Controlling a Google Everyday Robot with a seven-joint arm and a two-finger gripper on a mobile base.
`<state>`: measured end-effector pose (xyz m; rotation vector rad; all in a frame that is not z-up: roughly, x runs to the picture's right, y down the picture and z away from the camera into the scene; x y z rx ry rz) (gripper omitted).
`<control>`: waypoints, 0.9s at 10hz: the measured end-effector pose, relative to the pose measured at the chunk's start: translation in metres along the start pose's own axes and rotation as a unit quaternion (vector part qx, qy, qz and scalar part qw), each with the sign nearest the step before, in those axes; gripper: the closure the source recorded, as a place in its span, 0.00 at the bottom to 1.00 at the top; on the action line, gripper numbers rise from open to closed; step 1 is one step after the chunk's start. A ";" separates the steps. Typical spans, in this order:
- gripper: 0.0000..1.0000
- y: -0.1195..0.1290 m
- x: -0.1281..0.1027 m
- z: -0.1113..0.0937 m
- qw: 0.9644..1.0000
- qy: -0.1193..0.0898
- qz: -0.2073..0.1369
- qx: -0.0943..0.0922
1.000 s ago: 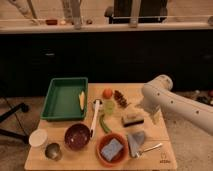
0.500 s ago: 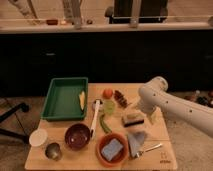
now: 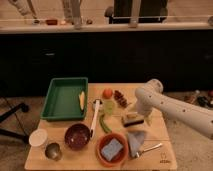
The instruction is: Place eraser in plastic cup
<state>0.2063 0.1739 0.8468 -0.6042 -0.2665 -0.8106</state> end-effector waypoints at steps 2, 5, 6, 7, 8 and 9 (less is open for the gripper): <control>0.20 -0.003 -0.002 0.003 1.000 -0.001 -0.001 0.000; 0.20 -0.003 0.002 -0.001 0.999 -0.008 0.045 -0.015; 0.20 -0.005 0.001 -0.001 0.998 -0.009 0.058 -0.019; 0.20 -0.007 0.000 -0.001 0.997 -0.009 0.072 -0.022; 0.20 -0.008 -0.002 -0.001 0.995 -0.010 0.092 -0.025; 0.20 -0.007 -0.001 0.000 0.993 -0.009 0.113 -0.026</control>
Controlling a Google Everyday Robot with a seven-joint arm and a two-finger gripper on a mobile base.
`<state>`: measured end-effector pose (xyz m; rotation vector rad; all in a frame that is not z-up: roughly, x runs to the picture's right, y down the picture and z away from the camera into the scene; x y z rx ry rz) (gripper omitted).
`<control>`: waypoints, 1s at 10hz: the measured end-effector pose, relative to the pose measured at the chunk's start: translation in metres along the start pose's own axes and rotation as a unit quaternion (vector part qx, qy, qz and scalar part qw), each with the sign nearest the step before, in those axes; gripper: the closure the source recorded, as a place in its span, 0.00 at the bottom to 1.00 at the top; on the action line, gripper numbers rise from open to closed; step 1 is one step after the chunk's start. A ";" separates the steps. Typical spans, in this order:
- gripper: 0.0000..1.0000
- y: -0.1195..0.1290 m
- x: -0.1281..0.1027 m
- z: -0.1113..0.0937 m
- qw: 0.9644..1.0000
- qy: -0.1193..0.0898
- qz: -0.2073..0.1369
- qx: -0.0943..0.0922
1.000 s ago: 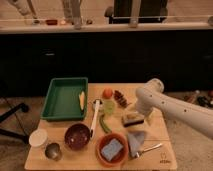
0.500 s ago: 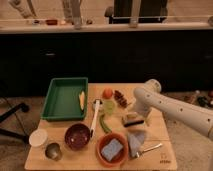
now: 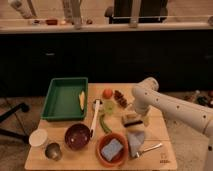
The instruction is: Place eraser in plastic cup
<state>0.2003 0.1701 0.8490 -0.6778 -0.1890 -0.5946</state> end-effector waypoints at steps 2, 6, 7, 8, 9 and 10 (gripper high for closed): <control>0.20 0.002 0.000 0.002 0.999 -0.001 0.042 0.000; 0.20 -0.003 -0.001 0.005 0.996 -0.006 0.086 0.019; 0.20 -0.004 0.000 0.006 0.995 -0.007 0.094 0.022; 0.20 -0.006 0.001 0.007 0.994 -0.011 0.104 0.024; 0.20 -0.008 0.001 0.007 0.993 -0.017 0.113 0.026; 0.20 -0.010 0.002 0.008 0.992 -0.022 0.120 0.027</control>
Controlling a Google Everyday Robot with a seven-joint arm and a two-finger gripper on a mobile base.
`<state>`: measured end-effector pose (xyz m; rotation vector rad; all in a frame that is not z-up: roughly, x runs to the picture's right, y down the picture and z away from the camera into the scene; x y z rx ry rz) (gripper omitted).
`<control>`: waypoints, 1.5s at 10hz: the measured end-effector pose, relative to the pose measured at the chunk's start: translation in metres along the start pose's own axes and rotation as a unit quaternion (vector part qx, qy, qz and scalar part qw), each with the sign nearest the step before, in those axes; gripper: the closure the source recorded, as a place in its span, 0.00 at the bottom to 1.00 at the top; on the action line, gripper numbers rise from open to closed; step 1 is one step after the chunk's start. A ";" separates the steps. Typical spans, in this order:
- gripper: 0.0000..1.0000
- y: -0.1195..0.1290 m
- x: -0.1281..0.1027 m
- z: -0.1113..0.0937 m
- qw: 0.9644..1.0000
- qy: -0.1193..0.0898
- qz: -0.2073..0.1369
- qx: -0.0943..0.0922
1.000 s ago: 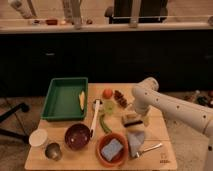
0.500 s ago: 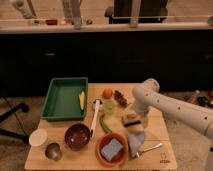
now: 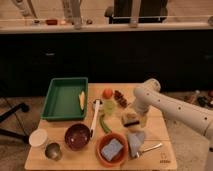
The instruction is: Place eraser in plastic cup
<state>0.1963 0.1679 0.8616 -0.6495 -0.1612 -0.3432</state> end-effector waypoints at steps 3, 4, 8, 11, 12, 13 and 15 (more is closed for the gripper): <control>0.20 -0.001 0.003 0.006 1.000 -0.016 0.021 -0.009; 0.20 -0.001 0.003 0.007 1.000 -0.016 0.022 -0.013; 0.20 -0.005 -0.002 0.014 0.999 -0.009 0.021 -0.026; 0.26 -0.004 -0.004 0.016 0.999 0.005 0.023 -0.032; 0.33 -0.004 -0.005 0.016 0.999 0.006 0.023 -0.033; 0.41 -0.003 -0.004 0.016 0.999 0.008 0.023 -0.032; 0.62 -0.002 -0.004 0.016 0.999 0.012 0.025 -0.031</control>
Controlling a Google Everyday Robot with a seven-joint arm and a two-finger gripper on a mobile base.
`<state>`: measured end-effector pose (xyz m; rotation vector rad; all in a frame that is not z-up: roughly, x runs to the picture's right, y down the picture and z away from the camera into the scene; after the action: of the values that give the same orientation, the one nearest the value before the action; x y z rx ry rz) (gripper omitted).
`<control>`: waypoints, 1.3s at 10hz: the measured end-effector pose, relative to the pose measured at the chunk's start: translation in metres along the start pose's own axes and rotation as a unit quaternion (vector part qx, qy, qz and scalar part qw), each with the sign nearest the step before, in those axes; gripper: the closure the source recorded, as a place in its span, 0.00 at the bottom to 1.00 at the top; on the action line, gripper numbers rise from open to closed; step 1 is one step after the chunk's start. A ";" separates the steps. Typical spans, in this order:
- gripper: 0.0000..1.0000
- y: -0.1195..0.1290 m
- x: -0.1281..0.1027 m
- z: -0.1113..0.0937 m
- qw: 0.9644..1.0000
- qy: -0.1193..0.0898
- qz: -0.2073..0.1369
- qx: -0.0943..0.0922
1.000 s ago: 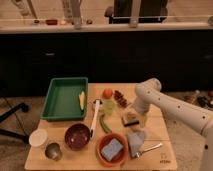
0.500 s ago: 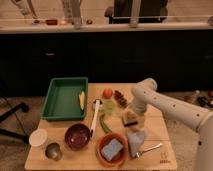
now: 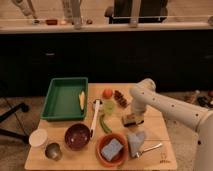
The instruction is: Place eraser in plastic cup
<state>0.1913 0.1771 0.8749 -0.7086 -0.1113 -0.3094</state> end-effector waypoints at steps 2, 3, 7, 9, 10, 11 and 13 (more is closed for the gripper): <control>0.83 -0.001 -0.001 0.000 1.000 0.003 0.000 0.002; 0.93 -0.001 -0.001 0.000 1.000 0.002 0.001 0.002; 1.00 0.000 0.002 0.000 1.000 -0.006 -0.003 0.002; 1.00 0.001 0.002 -0.001 1.000 -0.009 -0.006 0.003; 1.00 0.001 0.002 -0.001 1.000 -0.009 -0.008 0.004; 1.00 0.001 0.002 -0.002 1.000 -0.010 -0.012 0.008; 1.00 0.000 0.002 -0.005 1.000 -0.010 -0.017 0.015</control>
<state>0.1932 0.1735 0.8710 -0.6802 -0.1473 -0.3334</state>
